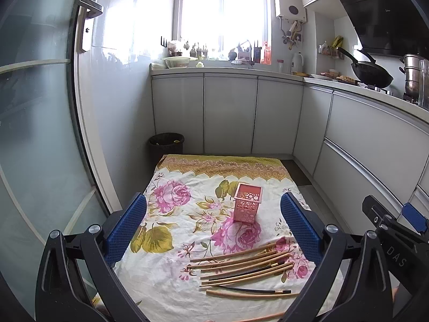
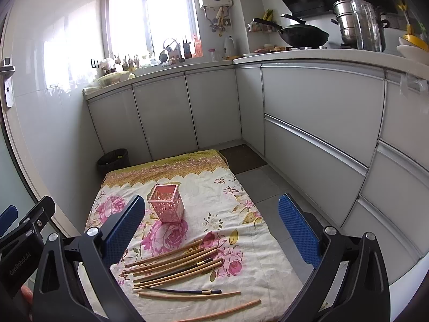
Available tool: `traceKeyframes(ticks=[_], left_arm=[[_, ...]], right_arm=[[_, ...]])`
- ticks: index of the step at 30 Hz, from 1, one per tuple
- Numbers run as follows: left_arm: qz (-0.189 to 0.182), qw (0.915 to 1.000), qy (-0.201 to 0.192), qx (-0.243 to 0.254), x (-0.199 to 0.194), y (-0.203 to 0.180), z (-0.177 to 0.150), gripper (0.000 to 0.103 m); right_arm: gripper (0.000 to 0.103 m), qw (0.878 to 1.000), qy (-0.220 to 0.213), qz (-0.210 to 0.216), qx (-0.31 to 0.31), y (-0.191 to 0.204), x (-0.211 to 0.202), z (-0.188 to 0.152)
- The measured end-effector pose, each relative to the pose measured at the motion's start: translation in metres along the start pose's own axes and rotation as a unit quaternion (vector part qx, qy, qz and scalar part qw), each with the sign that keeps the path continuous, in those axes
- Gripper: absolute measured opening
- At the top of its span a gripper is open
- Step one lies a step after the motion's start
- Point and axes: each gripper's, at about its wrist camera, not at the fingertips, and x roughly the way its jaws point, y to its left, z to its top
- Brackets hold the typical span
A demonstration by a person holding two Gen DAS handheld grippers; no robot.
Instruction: Organize utensils
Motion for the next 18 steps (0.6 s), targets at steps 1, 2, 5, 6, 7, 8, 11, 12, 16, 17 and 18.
traceKeyframes(ticks=[1,2,5,6,7,8,11,12,16,17,18], left_arm=[[0.0,1.0,0.001,0.001,0.0008,0.0001,0.0007,0.096],[-0.001,1.0,0.002,0.001,0.0011,0.0003,0.0005,0.096],[-0.001,1.0,0.003,0.003,0.0028,-0.0004,0.0007,0.096],[-0.001,1.0,0.004,0.002,0.0026,-0.0012,0.0006,0.096],[-0.001,1.0,0.004,0.002,0.0026,-0.0008,0.0002,0.096],[-0.001,1.0,0.004,0.002,0.0025,-0.0015,0.0001,0.096],[-0.001,1.0,0.004,0.002,0.0025,-0.0015,0.0002,0.096],[-0.002,1.0,0.004,0.003,0.0026,-0.0016,0.0003,0.096],[-0.002,1.0,0.004,0.003,0.003,-0.0031,0.0002,0.096],[-0.002,1.0,0.004,0.004,0.0032,-0.0032,-0.0002,0.096],[-0.002,1.0,0.004,0.002,0.0028,-0.0031,0.0001,0.096]], right_arm=[[0.097,1.0,0.0,0.0,0.0,-0.0002,0.0002,0.001],[0.097,1.0,0.001,0.0,-0.001,-0.0007,0.0004,0.0014],[0.097,1.0,0.002,0.001,0.001,-0.0014,0.0005,0.0017],[0.097,1.0,0.002,0.001,0.001,-0.0013,0.0006,0.002],[0.097,1.0,0.001,0.001,0.001,-0.0011,0.0006,0.0021],[0.097,1.0,0.001,0.0,0.0,-0.0011,0.0006,0.0025],[0.097,1.0,0.002,0.001,0.0,-0.0014,0.0006,0.0024],[0.097,1.0,0.002,0.0,0.001,-0.0012,0.0002,0.0021],[0.097,1.0,0.003,0.001,0.001,-0.0012,0.0006,0.0021],[0.097,1.0,0.003,0.001,0.001,-0.0013,0.0008,0.0015],[0.097,1.0,0.003,0.001,0.001,-0.0015,0.0008,0.0022]])
